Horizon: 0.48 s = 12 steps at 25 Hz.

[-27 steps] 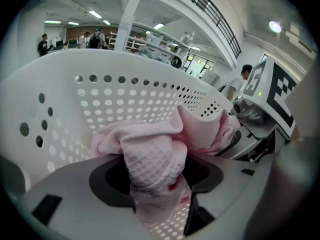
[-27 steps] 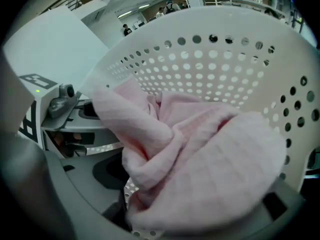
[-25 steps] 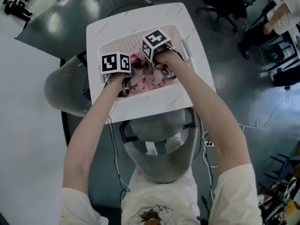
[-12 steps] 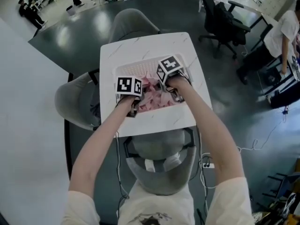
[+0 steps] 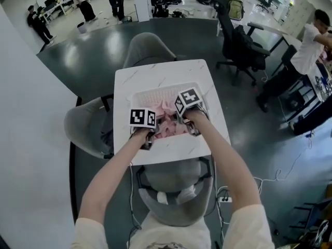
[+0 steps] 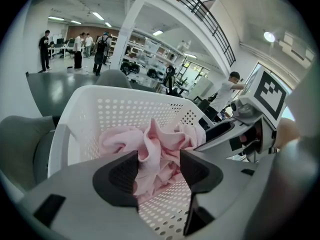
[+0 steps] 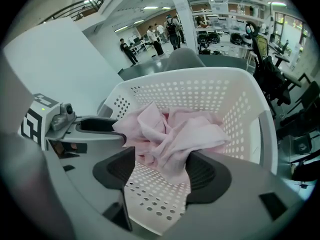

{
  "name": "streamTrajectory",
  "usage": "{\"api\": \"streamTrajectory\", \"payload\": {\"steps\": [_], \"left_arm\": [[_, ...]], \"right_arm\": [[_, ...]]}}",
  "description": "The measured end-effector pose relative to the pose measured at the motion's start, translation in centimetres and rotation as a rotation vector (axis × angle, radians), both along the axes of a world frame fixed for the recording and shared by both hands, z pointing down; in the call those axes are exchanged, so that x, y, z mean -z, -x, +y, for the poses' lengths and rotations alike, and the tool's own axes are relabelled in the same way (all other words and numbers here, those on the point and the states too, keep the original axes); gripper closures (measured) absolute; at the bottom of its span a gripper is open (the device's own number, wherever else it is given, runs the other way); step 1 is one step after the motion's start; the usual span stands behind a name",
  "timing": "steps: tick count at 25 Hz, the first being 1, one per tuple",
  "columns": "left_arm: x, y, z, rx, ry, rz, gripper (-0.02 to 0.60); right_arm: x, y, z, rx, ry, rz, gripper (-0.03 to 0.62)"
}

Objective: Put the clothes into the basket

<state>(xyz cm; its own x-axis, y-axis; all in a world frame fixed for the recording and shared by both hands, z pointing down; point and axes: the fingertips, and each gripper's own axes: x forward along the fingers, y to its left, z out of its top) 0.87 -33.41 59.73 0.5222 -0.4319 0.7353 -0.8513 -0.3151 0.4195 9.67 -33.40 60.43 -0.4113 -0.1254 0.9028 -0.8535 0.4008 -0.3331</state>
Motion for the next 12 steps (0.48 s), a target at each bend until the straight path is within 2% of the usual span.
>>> {"api": "streamTrajectory", "payload": {"steps": [4, 12], "left_arm": [[1.0, -0.1, 0.7, 0.0, -0.013, 0.025, 0.316], [2.9, -0.9, 3.1, -0.038, -0.066, 0.032, 0.318]], "right_arm": [[0.6, 0.1, 0.7, -0.009, -0.014, -0.001, 0.293], [1.6, -0.4, 1.4, -0.106, -0.138, -0.057, 0.293]]}}
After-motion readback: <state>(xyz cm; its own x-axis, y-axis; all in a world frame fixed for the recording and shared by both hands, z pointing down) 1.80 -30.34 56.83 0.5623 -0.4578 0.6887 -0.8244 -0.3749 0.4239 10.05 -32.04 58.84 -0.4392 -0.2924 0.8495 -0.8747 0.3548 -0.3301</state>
